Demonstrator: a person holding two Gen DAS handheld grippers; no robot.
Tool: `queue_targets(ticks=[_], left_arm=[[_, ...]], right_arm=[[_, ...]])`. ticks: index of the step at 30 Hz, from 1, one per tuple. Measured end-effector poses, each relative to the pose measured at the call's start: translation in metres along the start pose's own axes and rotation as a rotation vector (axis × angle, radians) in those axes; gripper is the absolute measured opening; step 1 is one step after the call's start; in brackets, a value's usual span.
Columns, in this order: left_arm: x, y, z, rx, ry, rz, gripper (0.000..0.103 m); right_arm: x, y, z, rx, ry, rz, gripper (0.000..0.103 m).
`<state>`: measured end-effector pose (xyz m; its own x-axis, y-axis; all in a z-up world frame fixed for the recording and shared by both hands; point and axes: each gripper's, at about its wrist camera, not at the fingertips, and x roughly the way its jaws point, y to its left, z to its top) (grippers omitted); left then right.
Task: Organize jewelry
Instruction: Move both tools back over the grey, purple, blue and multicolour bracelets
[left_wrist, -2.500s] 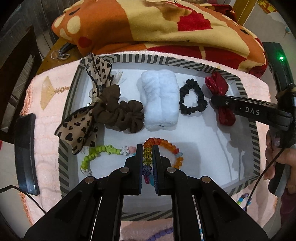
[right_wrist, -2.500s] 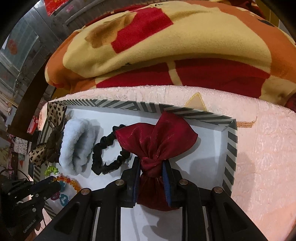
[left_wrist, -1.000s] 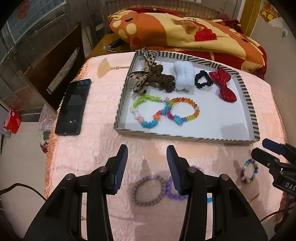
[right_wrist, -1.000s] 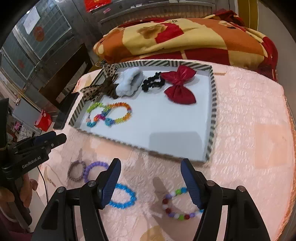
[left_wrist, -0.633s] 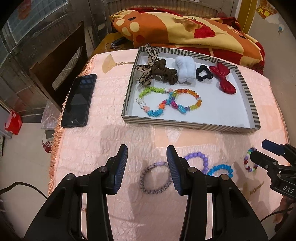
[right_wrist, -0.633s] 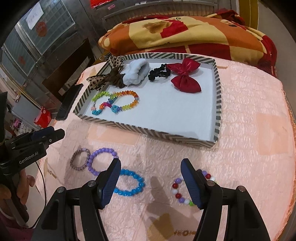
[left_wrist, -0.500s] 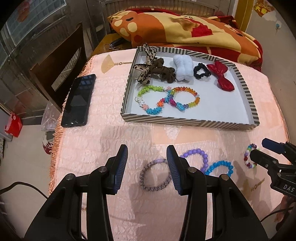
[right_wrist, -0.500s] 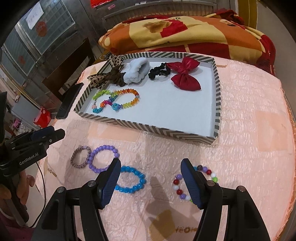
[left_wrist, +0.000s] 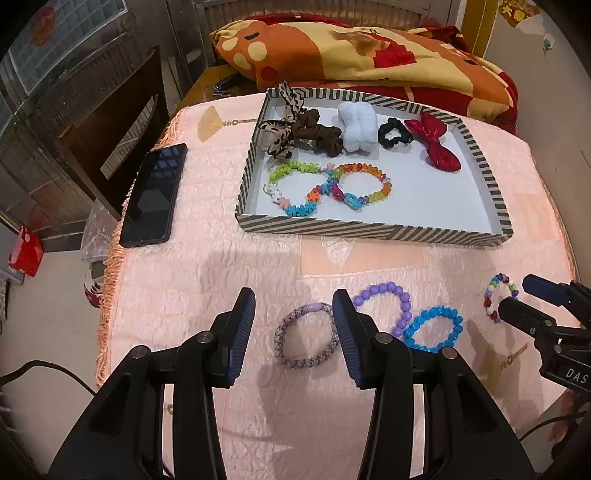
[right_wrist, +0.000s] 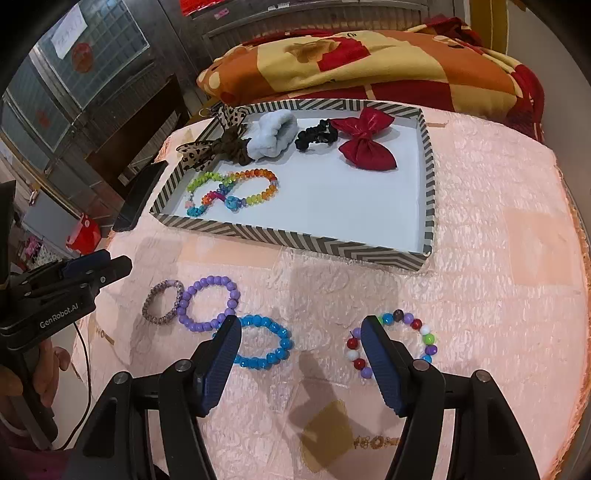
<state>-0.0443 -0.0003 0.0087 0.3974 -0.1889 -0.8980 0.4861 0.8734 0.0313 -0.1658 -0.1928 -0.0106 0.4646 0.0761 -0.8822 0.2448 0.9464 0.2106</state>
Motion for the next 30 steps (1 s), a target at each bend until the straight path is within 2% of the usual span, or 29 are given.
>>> queue_targets(ticks=[7,18,23,30], left_arm=[[0.002,0.007,-0.003,-0.011,0.009,-0.009,0.043],[0.023,0.045,-0.011,-0.106,0.108,-0.122,0.043],[0.040,0.042,-0.019,-0.091,0.148,-0.091,0.043],[0.061,0.041,-0.025,-0.074,0.195,-0.079,0.043]], right_arm=[[0.000,0.000,-0.005,0.003,0.007,-0.003,0.065],[-0.002,-0.030,-0.027,0.022,0.035,-0.035,0.065],[-0.001,-0.049,-0.046,0.020,0.062,-0.067,0.065],[-0.004,-0.072,-0.054,0.071,0.047,-0.077,0.065]])
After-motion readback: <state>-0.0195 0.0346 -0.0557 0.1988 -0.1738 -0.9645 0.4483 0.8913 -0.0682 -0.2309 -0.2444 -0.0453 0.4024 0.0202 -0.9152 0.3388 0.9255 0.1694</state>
